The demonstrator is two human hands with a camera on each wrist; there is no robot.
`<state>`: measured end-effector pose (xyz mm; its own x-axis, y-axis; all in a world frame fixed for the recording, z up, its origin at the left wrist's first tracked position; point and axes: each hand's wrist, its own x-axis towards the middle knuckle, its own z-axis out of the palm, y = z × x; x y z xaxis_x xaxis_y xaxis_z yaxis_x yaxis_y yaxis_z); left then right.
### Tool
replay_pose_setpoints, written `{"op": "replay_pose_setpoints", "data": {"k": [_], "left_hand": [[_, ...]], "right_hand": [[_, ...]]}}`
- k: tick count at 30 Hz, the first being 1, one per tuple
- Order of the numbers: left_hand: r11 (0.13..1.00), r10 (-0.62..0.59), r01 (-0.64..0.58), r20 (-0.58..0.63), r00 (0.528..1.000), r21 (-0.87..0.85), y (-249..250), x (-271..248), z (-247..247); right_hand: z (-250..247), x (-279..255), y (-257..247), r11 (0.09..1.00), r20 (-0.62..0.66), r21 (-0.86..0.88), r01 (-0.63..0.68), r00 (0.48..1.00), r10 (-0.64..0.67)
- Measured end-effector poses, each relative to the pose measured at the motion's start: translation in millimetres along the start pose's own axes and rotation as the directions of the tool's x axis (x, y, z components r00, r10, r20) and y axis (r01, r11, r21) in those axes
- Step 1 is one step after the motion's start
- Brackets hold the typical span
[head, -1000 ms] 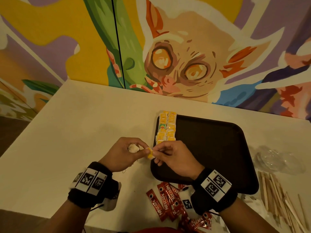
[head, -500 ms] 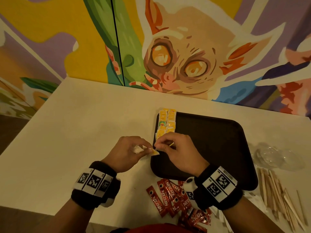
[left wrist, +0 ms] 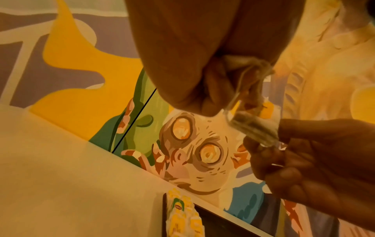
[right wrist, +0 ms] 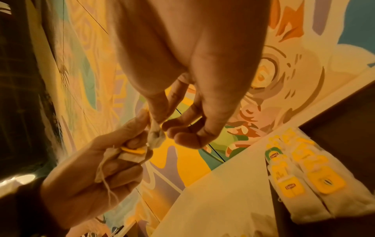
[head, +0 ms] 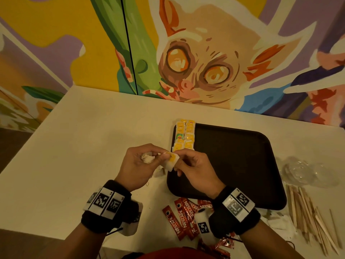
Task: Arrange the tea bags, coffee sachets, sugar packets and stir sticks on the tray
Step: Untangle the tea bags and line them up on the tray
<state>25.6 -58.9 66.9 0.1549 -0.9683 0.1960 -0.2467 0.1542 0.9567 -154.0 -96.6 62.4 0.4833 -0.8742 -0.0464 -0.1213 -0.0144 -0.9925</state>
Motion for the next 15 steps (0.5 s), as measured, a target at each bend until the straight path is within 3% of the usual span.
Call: {"op": "replay_pose_setpoints", "data": {"k": [6,10,15], "left_hand": [[0.995,-0.092,0.094,-0.111,0.990,0.013,-9,-2,9],[0.988,-0.140,0.146,-0.103,0.985,0.051,-12,-6,12],[0.968,-0.243,0.251,-0.176,0.954,0.023,-19,-10,11]], "right_hand": [[6,-4,3,0.999,0.037,0.015,-0.052,0.998,0.052],[9,-3,17,0.998,-0.011,-0.059,-0.035,0.999,0.034],[-3,9,57,0.927,-0.132,-0.237,-0.291,0.955,0.266]]}}
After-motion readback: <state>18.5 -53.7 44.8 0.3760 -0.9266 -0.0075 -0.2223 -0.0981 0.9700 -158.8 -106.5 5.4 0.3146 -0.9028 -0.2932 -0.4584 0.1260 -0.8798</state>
